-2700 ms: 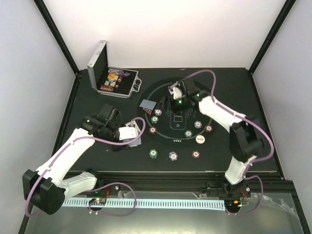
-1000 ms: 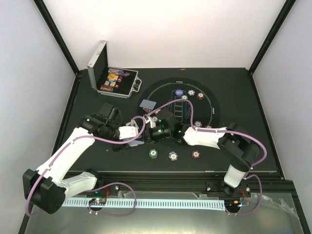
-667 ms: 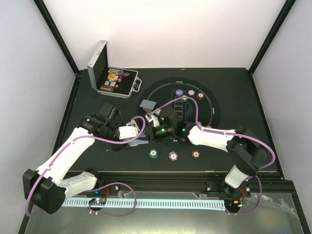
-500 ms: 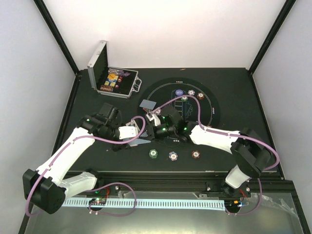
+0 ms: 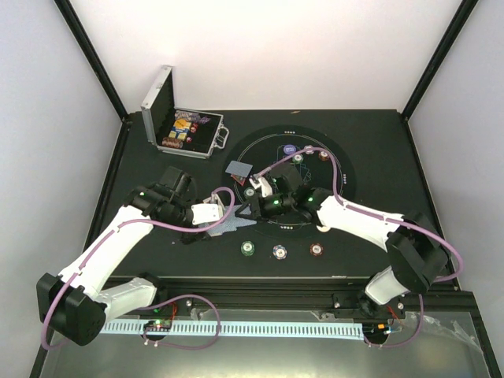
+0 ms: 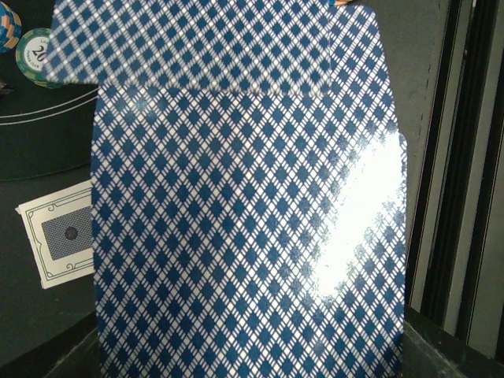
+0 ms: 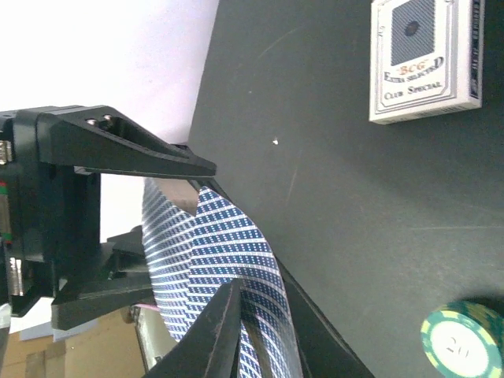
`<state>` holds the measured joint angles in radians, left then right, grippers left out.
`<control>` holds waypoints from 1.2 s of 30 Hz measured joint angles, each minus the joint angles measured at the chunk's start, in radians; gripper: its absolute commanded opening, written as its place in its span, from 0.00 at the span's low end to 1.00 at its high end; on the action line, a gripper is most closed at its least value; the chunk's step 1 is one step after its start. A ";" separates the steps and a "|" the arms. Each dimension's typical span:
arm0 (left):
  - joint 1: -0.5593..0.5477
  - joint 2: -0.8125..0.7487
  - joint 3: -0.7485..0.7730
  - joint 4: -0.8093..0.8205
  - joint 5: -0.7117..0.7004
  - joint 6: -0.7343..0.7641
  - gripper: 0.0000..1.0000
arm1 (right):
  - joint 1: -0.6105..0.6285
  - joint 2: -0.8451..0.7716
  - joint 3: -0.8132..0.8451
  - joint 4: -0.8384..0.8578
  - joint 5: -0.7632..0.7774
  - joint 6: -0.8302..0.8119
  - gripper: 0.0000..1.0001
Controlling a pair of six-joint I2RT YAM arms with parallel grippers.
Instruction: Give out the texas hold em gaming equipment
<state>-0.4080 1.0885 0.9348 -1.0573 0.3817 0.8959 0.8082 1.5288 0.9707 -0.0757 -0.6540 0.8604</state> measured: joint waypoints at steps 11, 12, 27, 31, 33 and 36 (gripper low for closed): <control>0.001 0.000 0.000 0.000 0.000 0.000 0.02 | -0.099 -0.035 0.002 -0.112 -0.020 -0.069 0.13; 0.001 0.000 0.000 0.001 0.000 0.000 0.01 | -0.116 -0.042 0.003 -0.121 -0.024 -0.075 0.13; 0.006 0.000 0.000 0.002 -0.001 0.005 0.02 | -0.481 0.221 0.318 -0.221 -0.100 -0.208 0.01; 0.010 0.000 0.000 -0.001 -0.004 0.009 0.02 | -0.533 0.412 0.469 -0.264 -0.111 -0.228 0.01; 0.010 0.000 0.002 -0.002 -0.005 0.010 0.02 | -0.556 0.502 0.554 -0.285 -0.113 -0.232 0.01; 0.010 0.000 0.013 -0.005 -0.008 0.010 0.02 | -0.599 0.617 0.682 -0.311 -0.111 -0.231 0.01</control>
<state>-0.3981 1.0885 0.9474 -1.0626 0.3733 0.9058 0.2096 2.1460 1.6531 -0.3866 -0.7654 0.6292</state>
